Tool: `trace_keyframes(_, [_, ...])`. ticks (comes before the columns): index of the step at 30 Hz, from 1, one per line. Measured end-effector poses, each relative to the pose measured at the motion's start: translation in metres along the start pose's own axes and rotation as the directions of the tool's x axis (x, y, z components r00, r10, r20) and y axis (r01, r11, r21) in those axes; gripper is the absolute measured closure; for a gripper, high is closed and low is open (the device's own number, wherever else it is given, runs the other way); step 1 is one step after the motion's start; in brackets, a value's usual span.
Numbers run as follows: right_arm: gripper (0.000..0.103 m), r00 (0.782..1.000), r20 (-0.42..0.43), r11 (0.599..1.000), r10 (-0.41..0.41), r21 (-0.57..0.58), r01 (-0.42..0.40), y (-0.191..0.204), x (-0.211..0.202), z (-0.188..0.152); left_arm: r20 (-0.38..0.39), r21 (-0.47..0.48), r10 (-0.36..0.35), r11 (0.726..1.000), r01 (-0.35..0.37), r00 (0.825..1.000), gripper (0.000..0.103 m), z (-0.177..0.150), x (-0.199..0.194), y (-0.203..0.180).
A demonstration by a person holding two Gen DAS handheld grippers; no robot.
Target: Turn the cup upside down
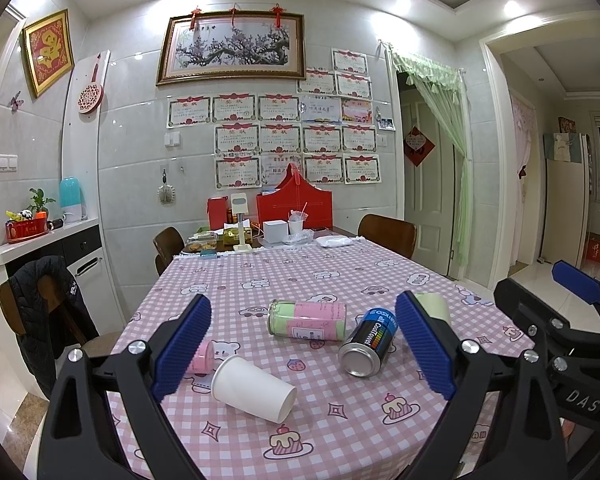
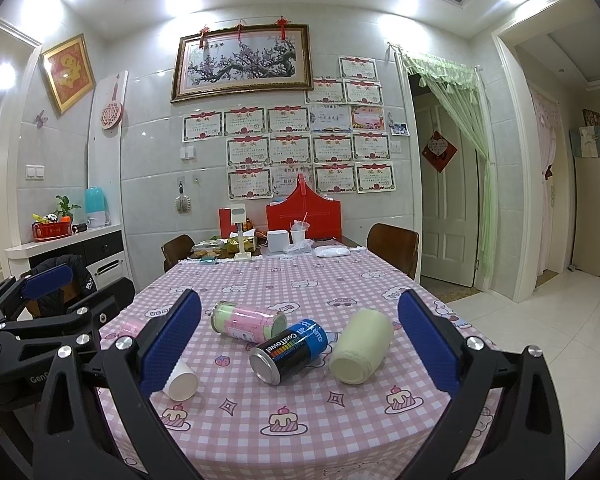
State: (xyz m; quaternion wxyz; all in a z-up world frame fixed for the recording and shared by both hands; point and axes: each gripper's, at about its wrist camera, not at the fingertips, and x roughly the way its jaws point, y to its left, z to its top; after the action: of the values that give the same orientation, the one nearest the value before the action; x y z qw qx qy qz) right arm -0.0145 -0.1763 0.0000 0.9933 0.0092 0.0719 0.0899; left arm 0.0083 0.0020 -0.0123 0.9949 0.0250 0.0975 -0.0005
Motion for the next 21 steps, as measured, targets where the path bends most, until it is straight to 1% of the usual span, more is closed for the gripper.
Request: trace_keyframes(21, [0.008,1.0,-0.005,1.0,0.0,0.001,0.0,0.0,0.0005,-0.0008,-0.002,-0.002,-0.002,1.0,0.002,1.0,0.011,-0.0044,0.0024,-0.0011])
